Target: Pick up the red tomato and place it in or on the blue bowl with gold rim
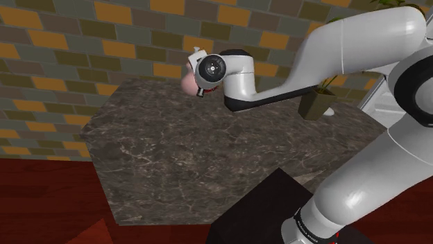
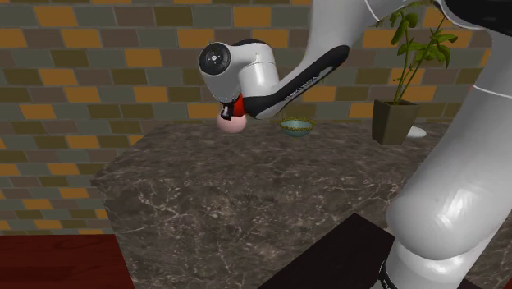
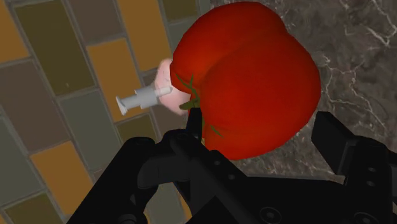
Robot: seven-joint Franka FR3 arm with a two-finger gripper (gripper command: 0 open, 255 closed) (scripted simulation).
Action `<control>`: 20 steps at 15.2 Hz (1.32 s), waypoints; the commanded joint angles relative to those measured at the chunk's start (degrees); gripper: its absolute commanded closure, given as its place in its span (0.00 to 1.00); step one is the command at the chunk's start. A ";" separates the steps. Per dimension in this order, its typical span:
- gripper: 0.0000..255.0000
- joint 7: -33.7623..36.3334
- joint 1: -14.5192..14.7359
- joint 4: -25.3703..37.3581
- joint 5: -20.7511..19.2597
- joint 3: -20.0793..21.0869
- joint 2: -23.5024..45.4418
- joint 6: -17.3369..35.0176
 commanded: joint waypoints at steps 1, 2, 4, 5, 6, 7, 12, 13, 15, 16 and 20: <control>1.00 -0.88 -1.40 -1.76 -0.63 -1.91 -1.71 3.23; 1.00 -1.25 -2.14 -2.60 -1.12 -2.95 -2.45 4.84; 1.00 -1.98 -3.64 -4.06 -2.23 -5.02 -3.71 8.02; 1.00 -2.34 -4.37 -4.67 -2.86 -6.09 -4.23 9.57; 1.00 -2.69 -5.13 -5.19 -3.52 -7.15 -4.67 11.12; 1.00 -3.04 -5.90 -5.64 -4.21 -8.20 -5.03 12.65; 1.00 -4.65 -9.85 -6.66 -8.08 -13.45 -5.71 20.10; 1.00 -4.95 -10.64 -6.62 -8.90 -14.50 -5.62 21.56; 1.00 -5.52 -12.24 -6.29 -10.55 -16.55 -5.23 24.44; 1.00 -5.81 -13.03 -6.00 -11.36 -17.57 -4.93 25.87; 1.00 -6.94 -16.15 -4.07 -14.44 -21.51 -3.03 31.51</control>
